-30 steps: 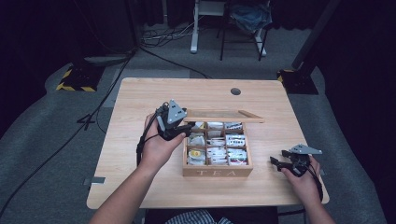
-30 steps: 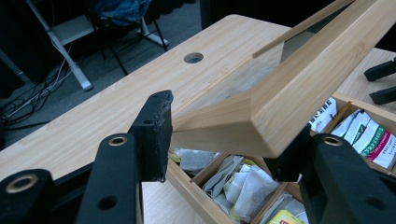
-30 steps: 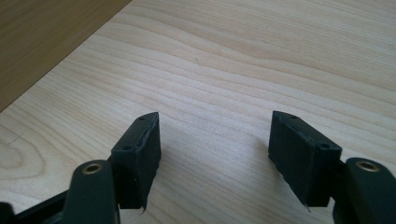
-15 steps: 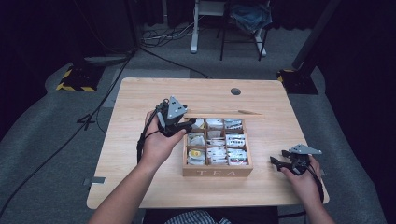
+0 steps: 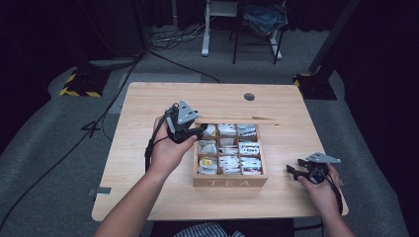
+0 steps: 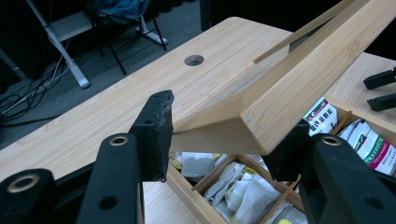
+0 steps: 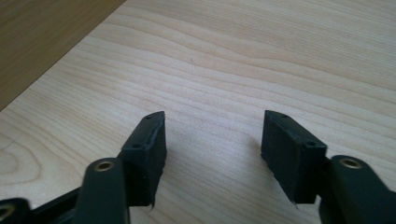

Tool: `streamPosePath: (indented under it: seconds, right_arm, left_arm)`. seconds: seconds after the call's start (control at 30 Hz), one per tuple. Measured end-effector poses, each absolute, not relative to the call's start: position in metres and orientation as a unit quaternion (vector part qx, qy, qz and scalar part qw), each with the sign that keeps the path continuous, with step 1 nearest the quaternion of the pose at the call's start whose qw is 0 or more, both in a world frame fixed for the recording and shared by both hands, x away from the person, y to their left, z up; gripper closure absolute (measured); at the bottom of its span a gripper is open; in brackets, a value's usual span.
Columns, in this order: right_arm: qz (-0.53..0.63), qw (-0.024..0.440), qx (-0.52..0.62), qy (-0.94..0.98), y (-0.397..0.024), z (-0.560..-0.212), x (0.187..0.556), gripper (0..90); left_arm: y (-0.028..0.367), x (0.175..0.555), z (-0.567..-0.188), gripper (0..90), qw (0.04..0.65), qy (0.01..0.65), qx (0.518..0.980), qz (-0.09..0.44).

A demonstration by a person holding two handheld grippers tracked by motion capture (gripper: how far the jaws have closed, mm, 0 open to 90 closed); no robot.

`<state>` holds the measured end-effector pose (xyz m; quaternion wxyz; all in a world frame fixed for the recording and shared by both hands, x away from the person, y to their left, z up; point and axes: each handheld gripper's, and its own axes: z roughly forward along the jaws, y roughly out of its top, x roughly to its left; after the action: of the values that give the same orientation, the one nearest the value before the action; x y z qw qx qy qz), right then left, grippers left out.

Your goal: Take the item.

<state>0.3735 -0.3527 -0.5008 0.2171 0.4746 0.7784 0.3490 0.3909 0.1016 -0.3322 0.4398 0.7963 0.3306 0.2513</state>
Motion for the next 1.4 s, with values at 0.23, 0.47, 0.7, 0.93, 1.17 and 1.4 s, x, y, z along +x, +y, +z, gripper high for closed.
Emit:
streamPosePath:
  seconds: [0.23, 0.47, 0.7, 0.93, 1.17, 1.4]
  right_arm:
    - [0.353, 0.205, 0.468, 0.784, -0.349, -0.485, 0.373, 48.8]
    - [0.367, 0.193, 0.451, 0.791, -0.335, -0.453, 0.37, 56.8]
    - [0.381, 0.186, 0.427, 0.799, -0.317, -0.431, 0.371, 60.3]
    - [0.398, 0.171, 0.406, 0.805, -0.296, -0.415, 0.374, 62.1]
    - [0.415, 0.158, 0.38, 0.811, -0.272, -0.395, 0.375, 63.4]
    - [0.421, 0.144, 0.352, 0.824, -0.246, -0.381, 0.374, 65.7]
  left_arm:
    - [0.102, 0.391, -0.332, 50.1, 0.44, 0.332, 0.797, 0.248]
    - [0.099, 0.388, -0.329, 50.2, 0.43, 0.332, 0.8, 0.254]
    - [0.1, 0.388, -0.329, 50.0, 0.433, 0.333, 0.799, 0.251]
    - [0.1, 0.389, -0.329, 49.9, 0.434, 0.335, 0.798, 0.249]
    - [0.1, 0.39, -0.328, 49.9, 0.433, 0.336, 0.8, 0.246]
    - [0.099, 0.391, -0.328, 49.6, 0.428, 0.336, 0.802, 0.246]
